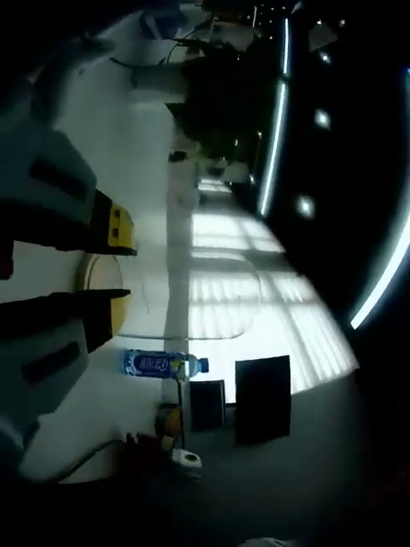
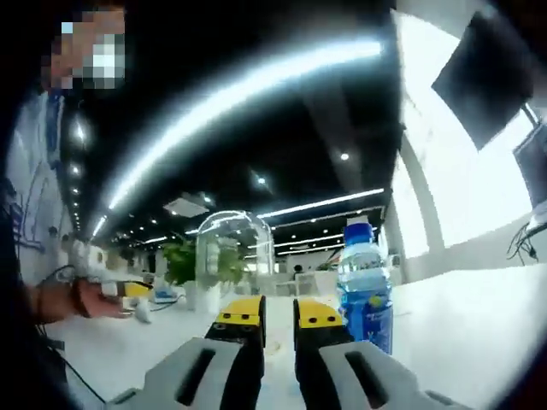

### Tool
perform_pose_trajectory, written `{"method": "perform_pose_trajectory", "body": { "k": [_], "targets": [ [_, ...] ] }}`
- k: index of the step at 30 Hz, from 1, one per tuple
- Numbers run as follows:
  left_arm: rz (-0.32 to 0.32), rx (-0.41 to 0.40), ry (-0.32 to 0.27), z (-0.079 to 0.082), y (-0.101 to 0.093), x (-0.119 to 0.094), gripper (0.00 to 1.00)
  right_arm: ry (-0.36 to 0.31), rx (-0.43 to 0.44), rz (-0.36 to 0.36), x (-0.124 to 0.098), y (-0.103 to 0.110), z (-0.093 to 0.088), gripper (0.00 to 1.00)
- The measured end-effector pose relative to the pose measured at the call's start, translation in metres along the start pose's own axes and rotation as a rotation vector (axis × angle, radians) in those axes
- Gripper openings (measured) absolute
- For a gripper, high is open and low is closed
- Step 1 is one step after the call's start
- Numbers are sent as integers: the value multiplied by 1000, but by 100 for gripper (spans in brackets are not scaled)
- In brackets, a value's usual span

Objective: Open the cover put in the Mizone put the cover back on

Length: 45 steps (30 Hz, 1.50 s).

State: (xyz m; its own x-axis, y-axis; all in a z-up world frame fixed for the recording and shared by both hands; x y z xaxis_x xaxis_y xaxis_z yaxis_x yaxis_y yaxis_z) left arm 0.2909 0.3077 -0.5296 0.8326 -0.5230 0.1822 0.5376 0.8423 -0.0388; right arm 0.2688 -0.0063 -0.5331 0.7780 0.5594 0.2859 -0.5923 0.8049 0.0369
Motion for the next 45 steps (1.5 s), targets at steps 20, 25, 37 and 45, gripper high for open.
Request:
{"method": "perform_pose_trajectory", "body": {
  "k": [20,25,37,45],
  "targets": [
    [-79,-53,105,-28,-15,-6,7,221,-87,93,3,19,-41,8],
    [-103,-63,125,-31,-20,-6,7,235,-91,97,4,20,-43,8],
    [-118,-56,151,-37,-24,-5,7,254,-91,96,4,20,-46,8],
    [-120,-51,158,-38,-25,-5,7,259,-85,86,4,18,-46,7]
  ]
}}
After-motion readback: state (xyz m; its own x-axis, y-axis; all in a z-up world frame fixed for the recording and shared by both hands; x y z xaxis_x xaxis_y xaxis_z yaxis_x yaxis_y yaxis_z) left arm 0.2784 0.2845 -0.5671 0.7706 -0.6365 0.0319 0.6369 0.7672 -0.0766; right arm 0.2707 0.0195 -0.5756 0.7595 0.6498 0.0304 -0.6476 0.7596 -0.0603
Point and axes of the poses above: the point that each gripper's makers call its tool centre point, and the gripper's own axes: x roughly forward along the fingers, y roughly to its left, z roughly out of its top, the point moved 2 cm from there along -x, roughly backward along the fingers, and after that the axes turned 4 degrees about z, right-handed, at the moved point
